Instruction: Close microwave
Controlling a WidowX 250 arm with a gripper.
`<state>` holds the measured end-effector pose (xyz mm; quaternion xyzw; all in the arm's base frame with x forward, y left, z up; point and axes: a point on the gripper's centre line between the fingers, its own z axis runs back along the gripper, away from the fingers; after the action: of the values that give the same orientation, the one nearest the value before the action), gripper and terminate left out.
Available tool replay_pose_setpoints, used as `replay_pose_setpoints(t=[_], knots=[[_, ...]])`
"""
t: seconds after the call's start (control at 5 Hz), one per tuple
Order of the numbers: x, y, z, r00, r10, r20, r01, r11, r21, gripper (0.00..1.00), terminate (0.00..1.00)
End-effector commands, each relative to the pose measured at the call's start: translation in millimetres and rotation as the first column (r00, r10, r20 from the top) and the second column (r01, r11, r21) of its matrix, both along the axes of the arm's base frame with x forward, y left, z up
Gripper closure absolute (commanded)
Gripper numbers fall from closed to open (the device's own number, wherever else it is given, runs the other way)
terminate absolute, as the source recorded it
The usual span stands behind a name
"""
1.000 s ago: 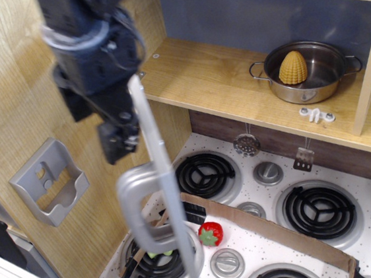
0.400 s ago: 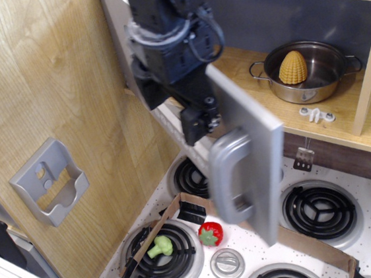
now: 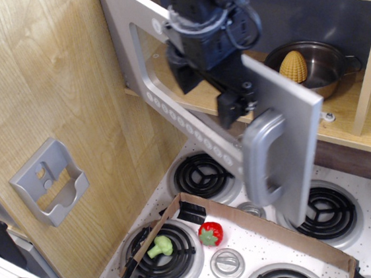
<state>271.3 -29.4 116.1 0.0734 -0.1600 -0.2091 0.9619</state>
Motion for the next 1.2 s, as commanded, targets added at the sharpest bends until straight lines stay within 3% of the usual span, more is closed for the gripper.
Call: replay_pose_setpoints(t=[0.0, 0.4, 1.0], knots=[[40, -20, 28, 0.997, -0.045, 0.059, 0.045, 0.999, 0.006, 0.00, 0.00], [64, -38, 43, 0.993, -0.089, 0.078, 0.087, 0.996, 0.029, 0.00, 0.00], [77, -45, 47, 0.988, -0.113, 0.109, 0.110, 0.993, 0.032, 0.00, 0.00]])
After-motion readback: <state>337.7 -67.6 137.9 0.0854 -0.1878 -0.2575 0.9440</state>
